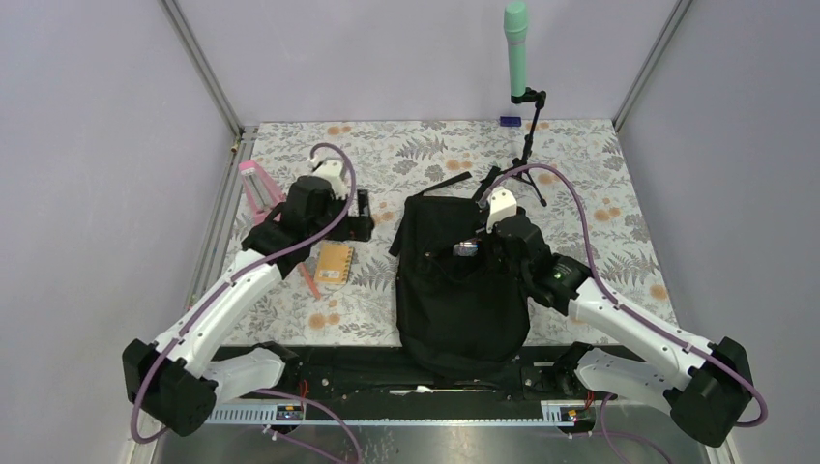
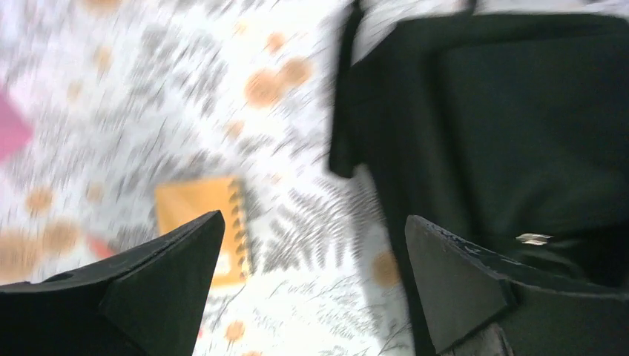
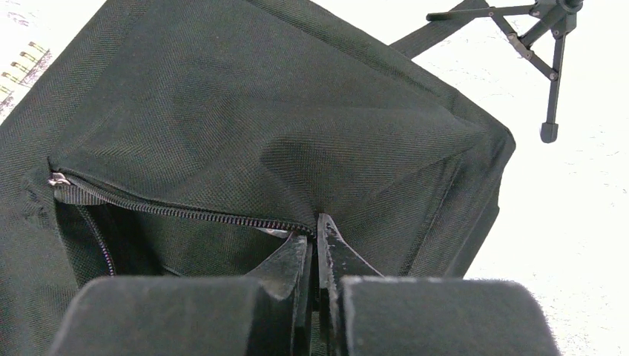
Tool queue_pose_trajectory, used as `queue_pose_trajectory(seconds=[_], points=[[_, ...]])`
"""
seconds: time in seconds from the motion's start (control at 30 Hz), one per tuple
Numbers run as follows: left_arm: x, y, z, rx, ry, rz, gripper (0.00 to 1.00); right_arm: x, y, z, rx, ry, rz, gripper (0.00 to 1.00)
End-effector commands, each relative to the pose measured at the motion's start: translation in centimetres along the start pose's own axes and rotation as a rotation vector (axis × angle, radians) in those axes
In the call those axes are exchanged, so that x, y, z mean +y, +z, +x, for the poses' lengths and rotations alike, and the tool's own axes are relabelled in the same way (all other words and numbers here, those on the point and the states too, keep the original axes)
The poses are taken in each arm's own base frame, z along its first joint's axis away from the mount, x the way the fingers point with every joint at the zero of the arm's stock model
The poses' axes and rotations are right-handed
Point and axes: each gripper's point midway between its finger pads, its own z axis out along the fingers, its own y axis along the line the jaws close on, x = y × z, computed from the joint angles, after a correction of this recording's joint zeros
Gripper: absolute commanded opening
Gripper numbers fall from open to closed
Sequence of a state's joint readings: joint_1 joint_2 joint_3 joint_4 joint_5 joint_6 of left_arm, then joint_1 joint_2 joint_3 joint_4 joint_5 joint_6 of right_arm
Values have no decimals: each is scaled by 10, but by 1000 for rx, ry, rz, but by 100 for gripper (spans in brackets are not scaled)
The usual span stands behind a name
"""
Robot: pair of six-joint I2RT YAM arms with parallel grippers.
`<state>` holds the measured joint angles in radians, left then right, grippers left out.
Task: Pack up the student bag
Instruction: Pick up the stationery from the center of the board.
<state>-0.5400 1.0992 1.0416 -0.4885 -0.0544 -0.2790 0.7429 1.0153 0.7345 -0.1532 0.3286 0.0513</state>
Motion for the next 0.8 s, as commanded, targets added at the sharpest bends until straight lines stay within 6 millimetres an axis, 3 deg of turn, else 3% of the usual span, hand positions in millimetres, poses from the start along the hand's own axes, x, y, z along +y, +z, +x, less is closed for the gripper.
queue_pose_trajectory(seconds=[0.0,0.13,0.27,0.37,0.47,0.6,0.77], points=[[67,1,61,140,-229,-238,97,8,-13,-32,-70,62,-54,0],[118,0,99,133,-311,-409,99,7,-20,-38,-91,74,-60,0],[149,-3,98,83,-437,-464,99,4,-28,-41,-118,86,-59,0],[168,1,115,138,-467,-515,99,1,-31,-43,-133,90,-51,0],[175,14,135,225,-557,-479,93,0,-34,-44,-141,94,-49,0],[179,27,146,299,-597,-451,68,-1,-37,-45,-152,102,-54,1],[184,27,154,304,-614,-480,59,0,-38,-46,-155,105,-55,2]])
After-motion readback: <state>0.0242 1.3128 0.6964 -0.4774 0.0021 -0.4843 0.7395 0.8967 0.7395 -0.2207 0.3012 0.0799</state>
